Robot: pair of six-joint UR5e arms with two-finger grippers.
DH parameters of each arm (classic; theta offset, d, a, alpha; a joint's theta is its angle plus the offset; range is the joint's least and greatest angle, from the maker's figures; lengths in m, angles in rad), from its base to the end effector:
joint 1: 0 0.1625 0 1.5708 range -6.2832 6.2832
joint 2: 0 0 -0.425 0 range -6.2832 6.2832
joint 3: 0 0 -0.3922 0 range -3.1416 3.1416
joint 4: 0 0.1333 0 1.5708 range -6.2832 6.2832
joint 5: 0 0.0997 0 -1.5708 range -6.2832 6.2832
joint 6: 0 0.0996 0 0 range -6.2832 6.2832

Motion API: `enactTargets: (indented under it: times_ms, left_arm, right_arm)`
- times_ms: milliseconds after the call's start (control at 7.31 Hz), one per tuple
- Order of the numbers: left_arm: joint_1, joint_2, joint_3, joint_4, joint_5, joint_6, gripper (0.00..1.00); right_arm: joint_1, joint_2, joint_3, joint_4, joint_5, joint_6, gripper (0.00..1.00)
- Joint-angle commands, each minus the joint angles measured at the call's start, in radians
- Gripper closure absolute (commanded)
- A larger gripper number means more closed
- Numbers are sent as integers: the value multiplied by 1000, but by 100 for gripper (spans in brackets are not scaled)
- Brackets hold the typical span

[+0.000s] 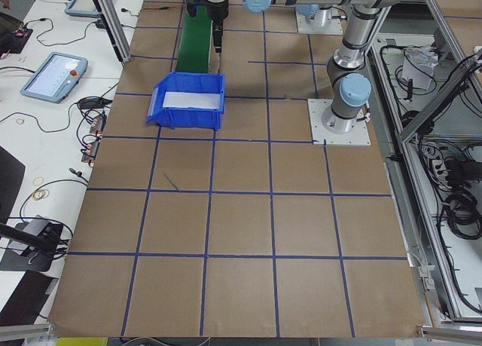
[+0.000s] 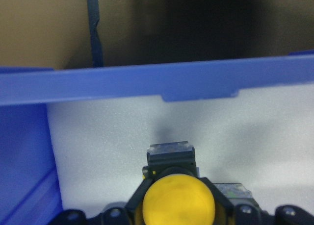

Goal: Transport two buttons from left to right
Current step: 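Release the yellow button in the bin and open the right gripper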

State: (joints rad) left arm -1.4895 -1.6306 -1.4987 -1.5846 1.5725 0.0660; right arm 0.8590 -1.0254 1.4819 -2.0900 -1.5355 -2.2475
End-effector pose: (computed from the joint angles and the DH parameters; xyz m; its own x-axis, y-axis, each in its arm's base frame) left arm -0.0907 -0.5262 0.4918 -0.9999 -0.0153 -0.0016 -0.0153 0.9999 0.0016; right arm -0.3394 -0.6029 0.2599 -0.0335 -0.9969 0.0709 -0.9993 0.0344 0.0118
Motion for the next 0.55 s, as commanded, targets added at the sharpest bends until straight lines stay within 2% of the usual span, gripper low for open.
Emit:
enactTargets:
  times_ms: [0, 137, 274, 410]
  left_arm:
    - [0, 0, 0, 0, 0, 0, 0]
    - [0, 0, 0, 0, 0, 0, 0]
    - [0, 0, 0, 0, 0, 0, 0]
    - [0, 0, 0, 0, 1, 0, 0]
  right_arm:
    - [0, -5, 18, -7, 0, 2, 61]
    - [0, -4, 18, -7, 0, 2, 38]
    - [0, -5, 17, -10, 0, 3, 0]
    - [-2, -8, 14, -10, 0, 3, 0]
